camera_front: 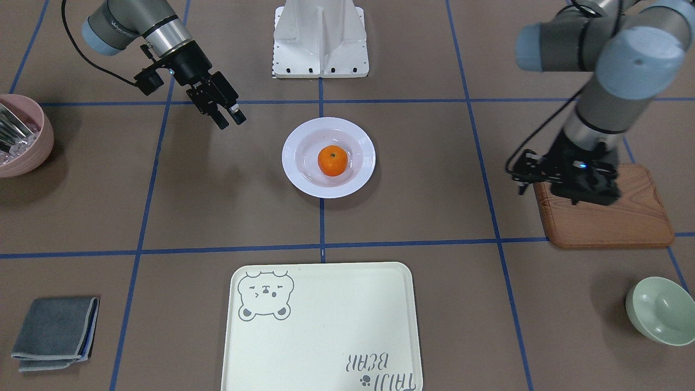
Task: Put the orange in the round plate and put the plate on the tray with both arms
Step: 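Withdraw the left gripper while the right gripper moves to the plate rim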
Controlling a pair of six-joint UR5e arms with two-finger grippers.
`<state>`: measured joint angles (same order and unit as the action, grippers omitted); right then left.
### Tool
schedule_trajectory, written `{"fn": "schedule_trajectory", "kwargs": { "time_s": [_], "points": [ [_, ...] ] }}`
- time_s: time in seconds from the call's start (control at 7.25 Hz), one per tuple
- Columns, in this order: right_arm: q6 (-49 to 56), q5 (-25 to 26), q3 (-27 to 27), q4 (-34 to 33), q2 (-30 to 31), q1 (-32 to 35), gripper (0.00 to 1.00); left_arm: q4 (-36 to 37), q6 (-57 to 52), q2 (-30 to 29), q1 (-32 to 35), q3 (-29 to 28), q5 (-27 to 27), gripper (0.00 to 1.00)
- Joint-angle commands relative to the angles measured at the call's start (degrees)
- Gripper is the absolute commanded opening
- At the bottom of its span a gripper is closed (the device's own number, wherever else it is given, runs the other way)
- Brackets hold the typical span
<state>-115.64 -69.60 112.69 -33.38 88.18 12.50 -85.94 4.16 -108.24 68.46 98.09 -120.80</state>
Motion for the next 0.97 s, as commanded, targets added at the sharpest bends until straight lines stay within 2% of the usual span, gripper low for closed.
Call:
{"fn": "schedule_trajectory", "kwargs": {
  "time_s": [0.0, 0.28, 0.41, 0.55, 0.69, 0.83],
  "points": [
    [-1.08, 5.33, -1.15, -0.1, -2.65, -4.83, 0.97, -0.89, -10.75, 5.57, 13.49, -6.39, -8.18, 0.98],
    [-1.17, 10.69, -1.51, -0.1, -3.02, -9.4, 1.0, -2.66, -24.55, 6.82, 22.38, -16.74, -13.14, 0.98],
    [-3.09, 15.42, -2.64, -0.19, -4.84, -12.64, 1.0, -2.66, -26.2, 7.08, 24.07, -17.84, -13.15, 0.98],
    [-3.71, 18.94, -5.96, -0.28, -9.13, -14.24, 1.0, -2.22, -26.22, 7.25, 25.48, -18.02, -13.15, 0.98],
    [-6.42, 19.41, -9.82, -3.24, -13.43, -14.34, 1.0, -2.22, -26.22, 7.69, 25.58, -18.03, -13.15, 0.98],
    [-7.49, 19.25, -10.99, -8.83, -16.61, -13.47, 1.0, -2.13, -26.22, 7.78, 25.84, -18.03, -13.15, 0.98]
  ]
}}
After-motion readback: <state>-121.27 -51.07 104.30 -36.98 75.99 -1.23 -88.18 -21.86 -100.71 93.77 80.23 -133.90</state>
